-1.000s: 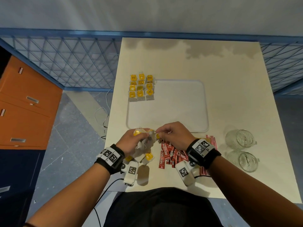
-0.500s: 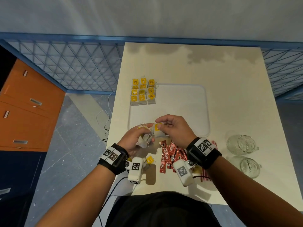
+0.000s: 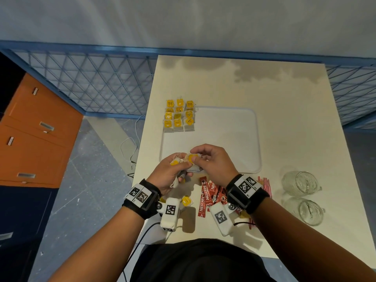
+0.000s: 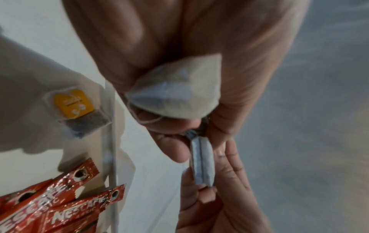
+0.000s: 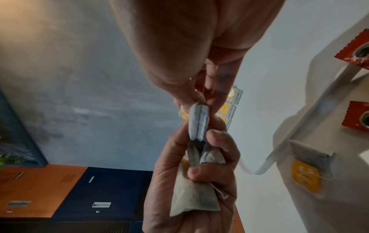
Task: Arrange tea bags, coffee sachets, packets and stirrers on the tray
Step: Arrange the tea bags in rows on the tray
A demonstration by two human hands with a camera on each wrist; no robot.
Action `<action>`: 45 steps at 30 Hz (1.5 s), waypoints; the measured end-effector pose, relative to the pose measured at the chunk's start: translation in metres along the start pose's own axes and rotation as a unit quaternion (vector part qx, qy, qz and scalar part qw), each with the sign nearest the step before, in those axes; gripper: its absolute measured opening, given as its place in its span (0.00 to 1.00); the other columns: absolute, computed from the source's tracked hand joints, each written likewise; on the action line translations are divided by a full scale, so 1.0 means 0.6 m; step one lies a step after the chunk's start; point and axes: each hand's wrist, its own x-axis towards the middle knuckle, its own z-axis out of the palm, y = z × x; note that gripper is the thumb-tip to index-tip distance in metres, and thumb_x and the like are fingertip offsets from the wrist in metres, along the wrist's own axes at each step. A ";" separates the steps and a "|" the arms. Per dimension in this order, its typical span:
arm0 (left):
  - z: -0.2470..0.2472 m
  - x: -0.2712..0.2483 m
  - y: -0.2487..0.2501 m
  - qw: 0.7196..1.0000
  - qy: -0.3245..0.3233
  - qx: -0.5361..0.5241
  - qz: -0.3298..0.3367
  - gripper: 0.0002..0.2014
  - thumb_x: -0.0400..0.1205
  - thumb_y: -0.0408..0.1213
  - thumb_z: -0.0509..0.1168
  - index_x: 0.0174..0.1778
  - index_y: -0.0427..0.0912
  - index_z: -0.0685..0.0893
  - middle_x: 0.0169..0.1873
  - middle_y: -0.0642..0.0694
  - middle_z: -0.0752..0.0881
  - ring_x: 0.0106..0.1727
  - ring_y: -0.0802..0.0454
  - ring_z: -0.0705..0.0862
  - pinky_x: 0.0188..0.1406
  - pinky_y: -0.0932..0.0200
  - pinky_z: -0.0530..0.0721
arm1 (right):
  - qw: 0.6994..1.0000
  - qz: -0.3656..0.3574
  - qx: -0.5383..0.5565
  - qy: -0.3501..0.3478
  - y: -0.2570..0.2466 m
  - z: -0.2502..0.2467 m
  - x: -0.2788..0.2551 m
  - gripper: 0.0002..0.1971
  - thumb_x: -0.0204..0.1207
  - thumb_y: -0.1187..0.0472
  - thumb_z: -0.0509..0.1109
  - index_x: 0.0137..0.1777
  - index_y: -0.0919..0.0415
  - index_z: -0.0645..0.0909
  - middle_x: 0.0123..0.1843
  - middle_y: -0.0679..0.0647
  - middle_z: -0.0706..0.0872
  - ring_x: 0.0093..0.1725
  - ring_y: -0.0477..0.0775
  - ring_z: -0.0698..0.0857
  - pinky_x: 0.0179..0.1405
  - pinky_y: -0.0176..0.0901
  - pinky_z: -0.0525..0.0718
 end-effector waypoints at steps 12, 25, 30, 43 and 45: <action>-0.011 0.022 0.016 0.996 0.081 -0.008 0.035 0.12 0.81 0.25 0.72 0.60 0.35 0.83 0.40 0.39 0.90 0.33 0.49 0.88 0.17 0.66 0.76 | 0.997 0.060 0.026 -0.044 0.012 0.010 0.009 0.04 0.85 0.59 0.74 0.56 0.54 0.89 0.40 0.44 0.90 0.37 0.39 0.89 0.33 0.35 0.86; -0.048 0.065 0.017 0.991 0.130 -0.011 0.026 0.14 0.82 0.27 0.72 0.63 0.31 0.82 0.45 0.33 0.88 0.36 0.46 0.87 0.19 0.66 0.77 | 0.994 0.101 0.001 -0.039 0.049 0.040 0.069 0.11 0.84 0.56 0.74 0.52 0.66 0.89 0.40 0.57 0.88 0.32 0.42 0.85 0.33 0.38 0.83; -0.072 0.083 0.027 0.988 0.150 -0.002 0.027 0.07 0.83 0.31 0.72 0.56 0.35 0.85 0.39 0.40 0.88 0.32 0.52 0.86 0.24 0.64 0.81 | 0.993 0.116 -0.014 -0.005 0.064 0.053 0.115 0.08 0.85 0.57 0.73 0.54 0.62 0.90 0.38 0.50 0.90 0.28 0.39 0.83 0.36 0.39 0.81; -0.134 0.125 0.061 0.982 0.180 0.020 0.049 0.11 0.89 0.41 0.64 0.52 0.39 0.88 0.29 0.44 0.84 0.28 0.46 0.81 0.39 0.52 0.85 | 0.989 0.086 -0.121 0.005 0.069 0.112 0.251 0.16 0.85 0.54 0.70 0.42 0.65 0.91 0.33 0.45 0.90 0.30 0.35 0.85 0.44 0.50 0.88; -0.137 0.125 0.062 0.982 0.181 0.026 0.044 0.11 0.89 0.42 0.64 0.51 0.39 0.87 0.28 0.45 0.84 0.27 0.44 0.83 0.33 0.56 0.84 | 0.983 0.092 -0.161 -0.002 0.071 0.118 0.262 0.17 0.84 0.50 0.70 0.42 0.60 0.92 0.35 0.46 0.92 0.39 0.47 0.89 0.50 0.51 0.88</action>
